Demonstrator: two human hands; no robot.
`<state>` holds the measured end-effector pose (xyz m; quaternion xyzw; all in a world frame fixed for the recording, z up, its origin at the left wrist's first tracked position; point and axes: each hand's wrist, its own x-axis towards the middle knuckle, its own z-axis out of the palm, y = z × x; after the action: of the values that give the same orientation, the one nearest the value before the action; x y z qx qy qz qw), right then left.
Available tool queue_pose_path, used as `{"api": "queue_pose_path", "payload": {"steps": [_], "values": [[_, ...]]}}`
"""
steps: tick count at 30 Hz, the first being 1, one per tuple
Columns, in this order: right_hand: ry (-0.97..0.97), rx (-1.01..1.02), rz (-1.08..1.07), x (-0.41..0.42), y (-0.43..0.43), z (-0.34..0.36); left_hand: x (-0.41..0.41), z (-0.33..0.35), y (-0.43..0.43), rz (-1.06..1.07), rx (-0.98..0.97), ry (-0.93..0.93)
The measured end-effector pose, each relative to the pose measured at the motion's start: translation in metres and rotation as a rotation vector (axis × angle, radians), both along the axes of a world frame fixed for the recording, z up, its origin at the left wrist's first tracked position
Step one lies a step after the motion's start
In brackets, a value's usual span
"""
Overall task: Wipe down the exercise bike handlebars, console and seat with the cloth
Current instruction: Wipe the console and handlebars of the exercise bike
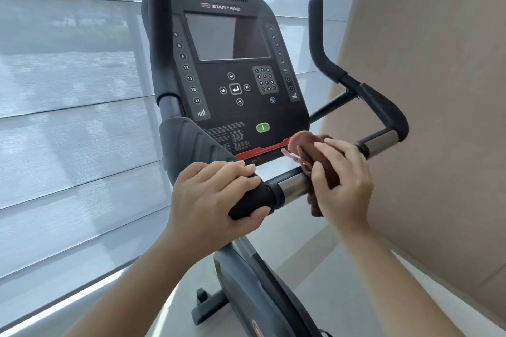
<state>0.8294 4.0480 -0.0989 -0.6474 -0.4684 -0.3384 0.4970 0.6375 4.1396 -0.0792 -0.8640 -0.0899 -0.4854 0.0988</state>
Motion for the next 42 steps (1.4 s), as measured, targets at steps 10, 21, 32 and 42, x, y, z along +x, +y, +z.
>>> {"api": "queue_pose_path", "payload": {"steps": [10,21,32,42], "values": [[-0.013,0.54,-0.003,-0.01,0.036,-0.045,0.001,-0.001,-0.006,0.06,0.009,-0.009],[0.108,0.784,0.035,-0.017,0.061,-0.06,0.005,-0.005,-0.003,0.081,0.031,-0.017],[-0.098,0.647,0.102,-0.029,0.052,-0.058,0.007,-0.006,-0.003,0.079,0.053,-0.055],[-0.009,0.64,0.09,-0.059,0.05,-0.053,0.009,-0.005,-0.006,0.087,0.06,-0.085]]}}
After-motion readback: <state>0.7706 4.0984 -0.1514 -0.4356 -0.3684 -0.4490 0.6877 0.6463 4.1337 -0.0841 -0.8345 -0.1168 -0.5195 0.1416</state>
